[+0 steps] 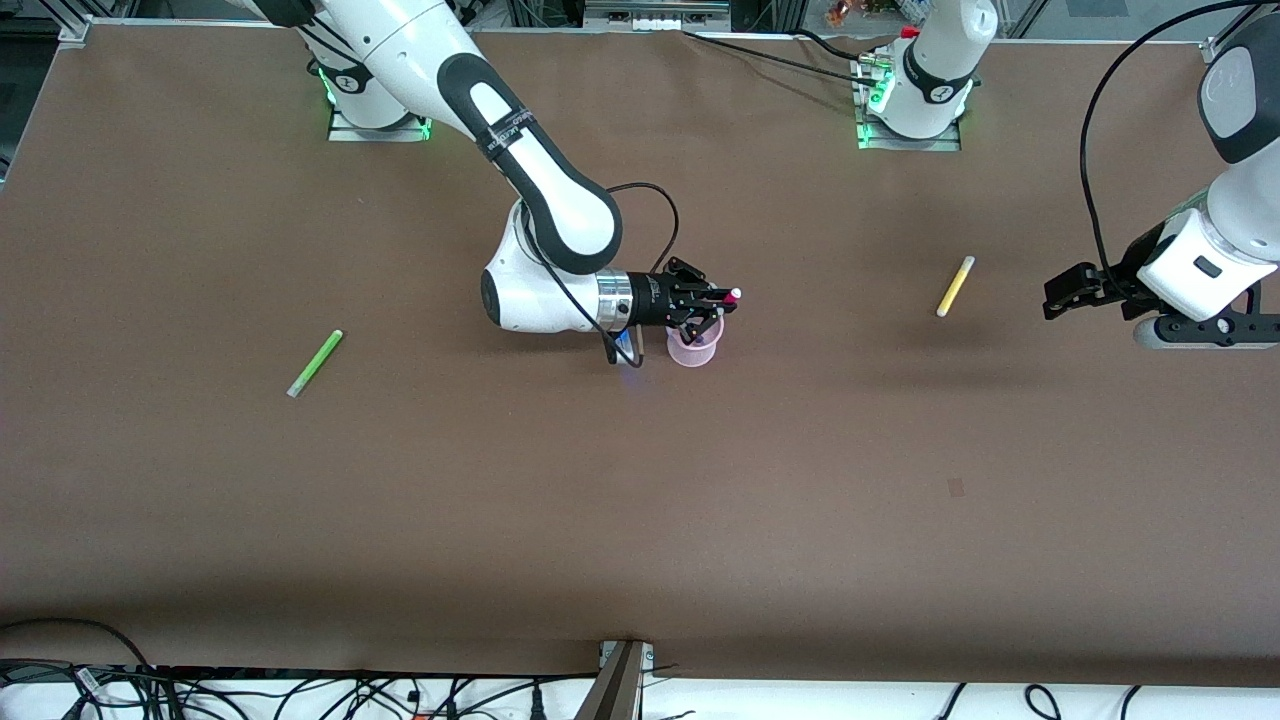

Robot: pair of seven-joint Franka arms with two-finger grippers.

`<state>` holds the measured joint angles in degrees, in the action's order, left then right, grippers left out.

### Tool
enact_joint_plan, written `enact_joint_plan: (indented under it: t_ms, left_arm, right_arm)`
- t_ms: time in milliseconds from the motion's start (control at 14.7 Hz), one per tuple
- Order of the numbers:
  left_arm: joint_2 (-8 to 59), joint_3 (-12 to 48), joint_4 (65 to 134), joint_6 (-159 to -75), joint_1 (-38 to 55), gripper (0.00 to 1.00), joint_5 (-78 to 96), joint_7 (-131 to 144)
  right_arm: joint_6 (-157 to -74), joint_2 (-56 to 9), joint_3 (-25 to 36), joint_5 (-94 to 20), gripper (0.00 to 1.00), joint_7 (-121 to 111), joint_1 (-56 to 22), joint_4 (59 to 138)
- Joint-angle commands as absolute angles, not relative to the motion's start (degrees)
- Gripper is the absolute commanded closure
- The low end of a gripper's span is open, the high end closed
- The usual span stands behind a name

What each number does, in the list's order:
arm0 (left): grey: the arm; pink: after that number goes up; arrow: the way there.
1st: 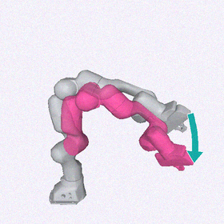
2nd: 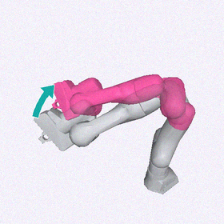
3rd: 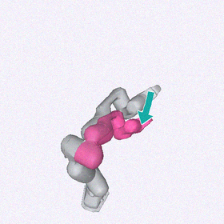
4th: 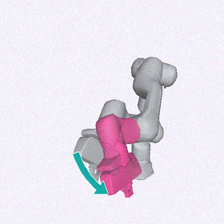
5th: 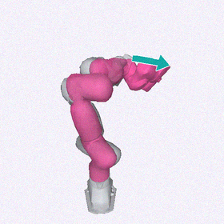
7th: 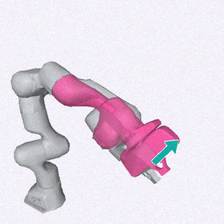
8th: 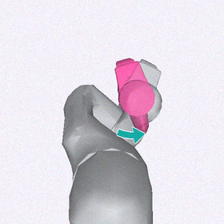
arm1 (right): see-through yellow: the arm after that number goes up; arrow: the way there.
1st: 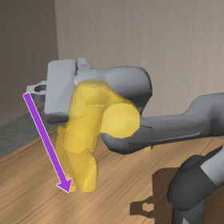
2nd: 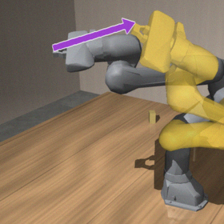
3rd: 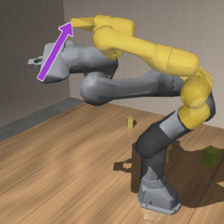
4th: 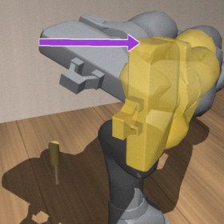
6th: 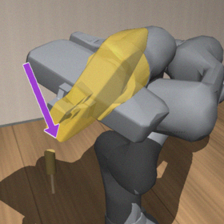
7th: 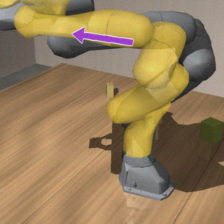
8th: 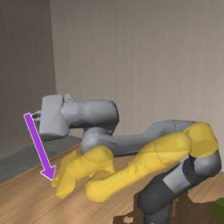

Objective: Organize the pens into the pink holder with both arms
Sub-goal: 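Lower the pink marker into the cup and open the right gripper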

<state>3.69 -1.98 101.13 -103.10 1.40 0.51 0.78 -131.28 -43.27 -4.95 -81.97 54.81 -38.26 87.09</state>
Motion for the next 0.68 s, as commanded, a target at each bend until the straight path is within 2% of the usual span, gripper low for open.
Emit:
enact_joint_plan:
  t_ms: [0, 68, 136, 273, 409, 614]
  left_arm:
    - [3.34, -1.76, 101.34, -102.74, 1.23, 0.0, 1.67, 0.44]
    - [3.34, -1.76, 101.34, -102.74, 1.23, 0.0, 1.67, 0.35]
    - [3.34, -1.76, 101.34, -102.74, 1.23, 0.0, 1.67, 0.35]
    - [3.34, -1.76, 101.16, -102.74, 1.23, 0.0, 1.67, 0.35]
    - [3.34, -1.76, 101.16, -102.83, 1.23, 0.0, 1.67, 0.44]
    - [3.43, -1.76, 101.07, -103.18, 1.23, 0.0, 1.67, 0.44]
  right_arm:
    - [-131.75, -44.12, -4.66, -83.14, 0.57, 52.21, -38.76, 86.48]
    - [-131.75, -44.03, -4.66, -82.97, 0.55, 52.12, -38.76, 86.48]
    - [-131.66, -43.95, -4.66, -82.71, 0.48, 52.29, -38.76, 86.48]
    - [-131.31, -43.33, -4.4, -82.44, 0.45, 52.91, -38.59, 86.14]
    - [-129.65, -40.8, -3.96, -80.61, 0.32, 53.26, -37.62, 86.22]
    - [-124.12, -37.1, -1.94, -74.11, 0.2, 56.68, -36.39, 86.04]
